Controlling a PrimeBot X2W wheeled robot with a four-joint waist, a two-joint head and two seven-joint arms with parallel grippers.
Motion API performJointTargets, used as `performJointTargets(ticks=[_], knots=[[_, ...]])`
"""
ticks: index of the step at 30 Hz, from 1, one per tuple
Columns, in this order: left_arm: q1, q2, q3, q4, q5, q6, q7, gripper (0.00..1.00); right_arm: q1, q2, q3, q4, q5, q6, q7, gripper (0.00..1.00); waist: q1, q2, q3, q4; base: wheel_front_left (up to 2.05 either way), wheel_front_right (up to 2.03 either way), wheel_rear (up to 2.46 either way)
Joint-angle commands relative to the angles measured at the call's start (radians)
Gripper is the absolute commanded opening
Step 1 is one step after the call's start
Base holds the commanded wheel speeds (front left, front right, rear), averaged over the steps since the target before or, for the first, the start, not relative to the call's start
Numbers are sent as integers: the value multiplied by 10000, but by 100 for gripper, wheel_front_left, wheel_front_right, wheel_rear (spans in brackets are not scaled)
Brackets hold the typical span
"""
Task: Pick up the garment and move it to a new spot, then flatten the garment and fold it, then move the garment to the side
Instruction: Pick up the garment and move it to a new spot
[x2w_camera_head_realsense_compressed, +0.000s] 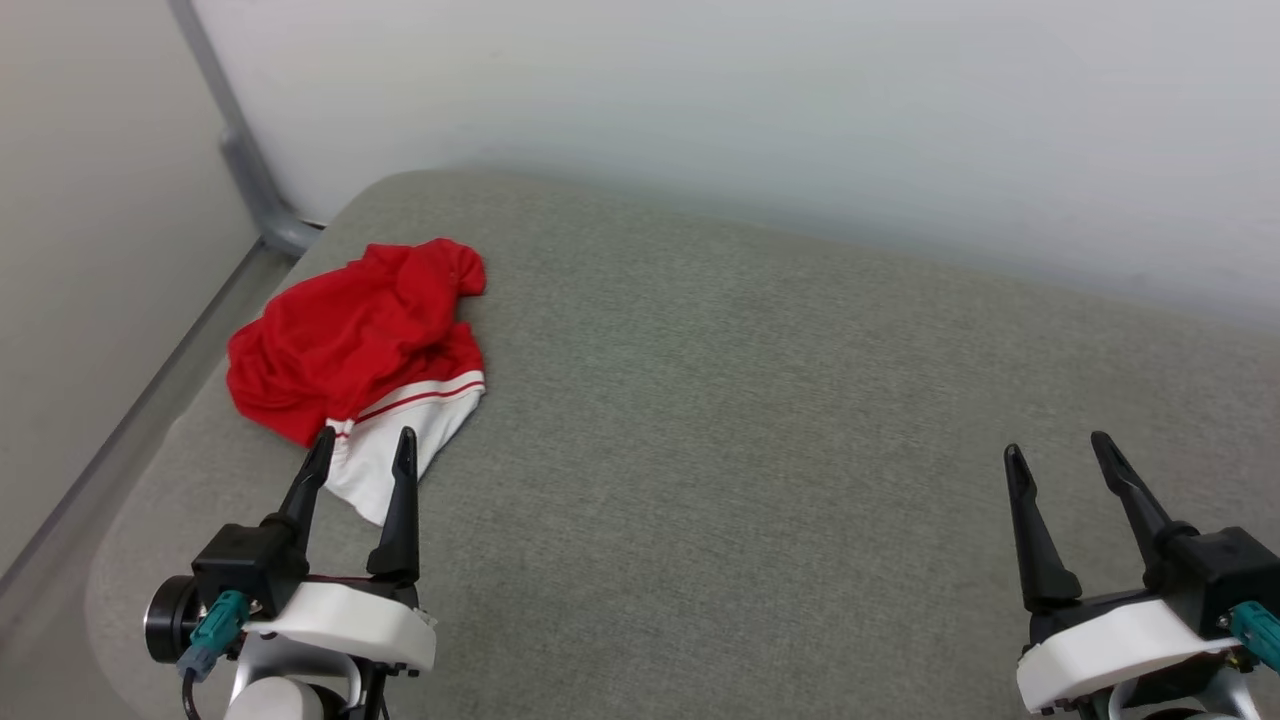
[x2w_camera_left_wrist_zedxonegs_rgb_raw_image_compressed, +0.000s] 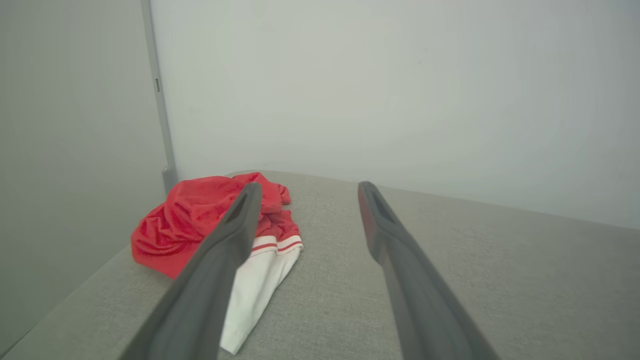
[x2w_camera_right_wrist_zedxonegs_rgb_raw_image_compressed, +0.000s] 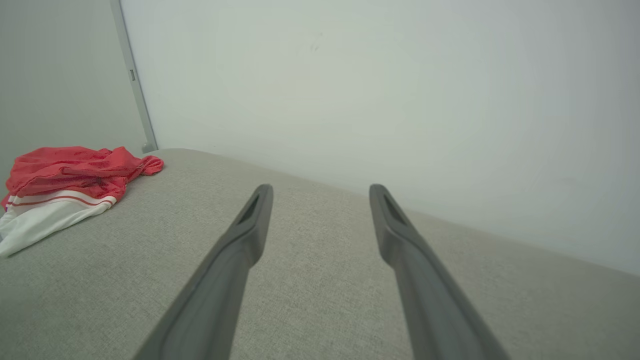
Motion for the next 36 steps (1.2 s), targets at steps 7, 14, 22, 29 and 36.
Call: performJointTargets(ticks=[7,14,22,29,36], knots=[[103,-30,337,79,70,25,-22,100,-176,-7,183,31,103,-7,-35,100,0,0,-49,1275,0,0,0],[193,-90,464,54,144,17,-22,100,-250,-7,312,16,127,-7,-12,100,0,0,-55,1907,0,0,0],[91,-123,504,-10,128,8,-22,100,-502,-7,420,75,133,-7,32,100,0,0,100,2129,0,0,0],[-129,-145,373,25,143,4,-22,100,-592,-7,450,150,65,-7,61,100,0,0,271,2160,0,0,0],[-964,246,-319,394,-330,1,-22,100,-650,-7,269,-101,-150,-7,271,100,0,0,625,2153,0,0,0]])
